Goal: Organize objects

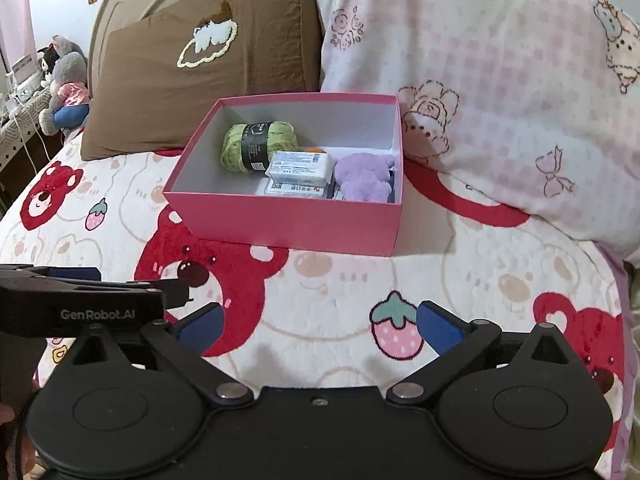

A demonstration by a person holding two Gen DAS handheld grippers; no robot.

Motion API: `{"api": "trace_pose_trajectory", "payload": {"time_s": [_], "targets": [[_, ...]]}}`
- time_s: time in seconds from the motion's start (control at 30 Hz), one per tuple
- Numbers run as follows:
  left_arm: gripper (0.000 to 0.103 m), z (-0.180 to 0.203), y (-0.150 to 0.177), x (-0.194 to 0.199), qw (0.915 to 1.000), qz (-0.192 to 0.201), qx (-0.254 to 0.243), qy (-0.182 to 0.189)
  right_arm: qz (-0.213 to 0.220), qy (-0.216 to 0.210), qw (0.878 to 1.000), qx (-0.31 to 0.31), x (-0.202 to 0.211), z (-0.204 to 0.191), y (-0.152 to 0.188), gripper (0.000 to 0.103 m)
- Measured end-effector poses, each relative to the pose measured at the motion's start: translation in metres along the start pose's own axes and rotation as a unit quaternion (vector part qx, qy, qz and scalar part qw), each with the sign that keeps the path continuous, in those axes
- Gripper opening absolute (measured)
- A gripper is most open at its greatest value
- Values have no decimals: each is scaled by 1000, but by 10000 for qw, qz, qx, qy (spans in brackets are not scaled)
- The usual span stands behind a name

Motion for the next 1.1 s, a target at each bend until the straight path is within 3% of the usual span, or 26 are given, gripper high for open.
{"api": "trace_pose_trajectory", "payload": {"time_s": [0.37, 1.1], "targets": [[101, -4, 2, 4, 9999, -125, 8, -24, -136, 287, 9995, -62, -1, 6, 3, 103], [102, -11, 11, -7, 9980, -584, 153, -206, -189, 199, 9995, -150, 4, 1, 8, 103]]}}
Point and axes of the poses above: each gripper's, at about its wrist camera, not at the fingertips, and x roughly against the way its jaws point, z to its right, y to its underside, the point moved 10 cm from there along -x, roughly the way its jaws point, and after that the axes turned 14 degrees about -z, right-handed, at the moved point
